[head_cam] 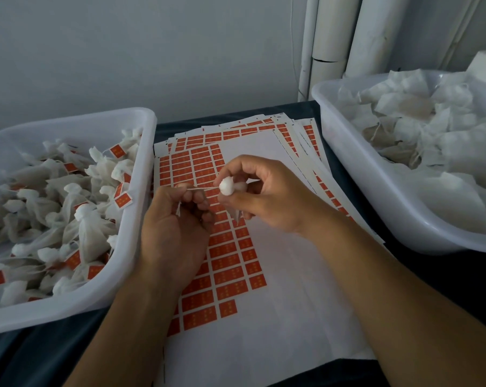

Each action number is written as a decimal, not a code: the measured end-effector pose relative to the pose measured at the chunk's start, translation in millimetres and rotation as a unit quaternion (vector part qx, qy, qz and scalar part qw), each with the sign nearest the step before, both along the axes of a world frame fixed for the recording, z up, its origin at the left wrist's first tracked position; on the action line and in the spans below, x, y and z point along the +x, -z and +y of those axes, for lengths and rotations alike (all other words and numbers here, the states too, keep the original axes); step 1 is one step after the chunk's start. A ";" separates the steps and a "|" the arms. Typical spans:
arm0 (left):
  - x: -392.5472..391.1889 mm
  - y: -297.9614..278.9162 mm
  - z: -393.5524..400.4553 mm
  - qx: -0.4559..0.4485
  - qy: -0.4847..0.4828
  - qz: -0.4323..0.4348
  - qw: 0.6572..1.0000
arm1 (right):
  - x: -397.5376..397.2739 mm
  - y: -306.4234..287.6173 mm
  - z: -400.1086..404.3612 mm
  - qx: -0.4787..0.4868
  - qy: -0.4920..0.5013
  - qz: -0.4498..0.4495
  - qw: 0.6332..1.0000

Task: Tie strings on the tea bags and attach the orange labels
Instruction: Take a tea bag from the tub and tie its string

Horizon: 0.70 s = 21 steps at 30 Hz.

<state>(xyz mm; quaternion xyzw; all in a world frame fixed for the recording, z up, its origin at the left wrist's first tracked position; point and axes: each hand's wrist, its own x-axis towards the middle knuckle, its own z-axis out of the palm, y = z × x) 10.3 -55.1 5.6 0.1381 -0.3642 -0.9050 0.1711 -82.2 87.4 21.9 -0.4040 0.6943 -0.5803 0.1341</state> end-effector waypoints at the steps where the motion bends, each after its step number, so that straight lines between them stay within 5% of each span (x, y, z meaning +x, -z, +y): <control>1: 0.1 0.3 0.7 -0.003 -0.004 0.005 1.000 | -0.8 -1.1 0.9 -0.002 -0.002 0.001 1.000; 21: 6.3 -2.7 -1.6 -0.094 -0.023 0.031 0.995 | -1.3 4.9 -2.9 0.072 0.005 0.032 0.997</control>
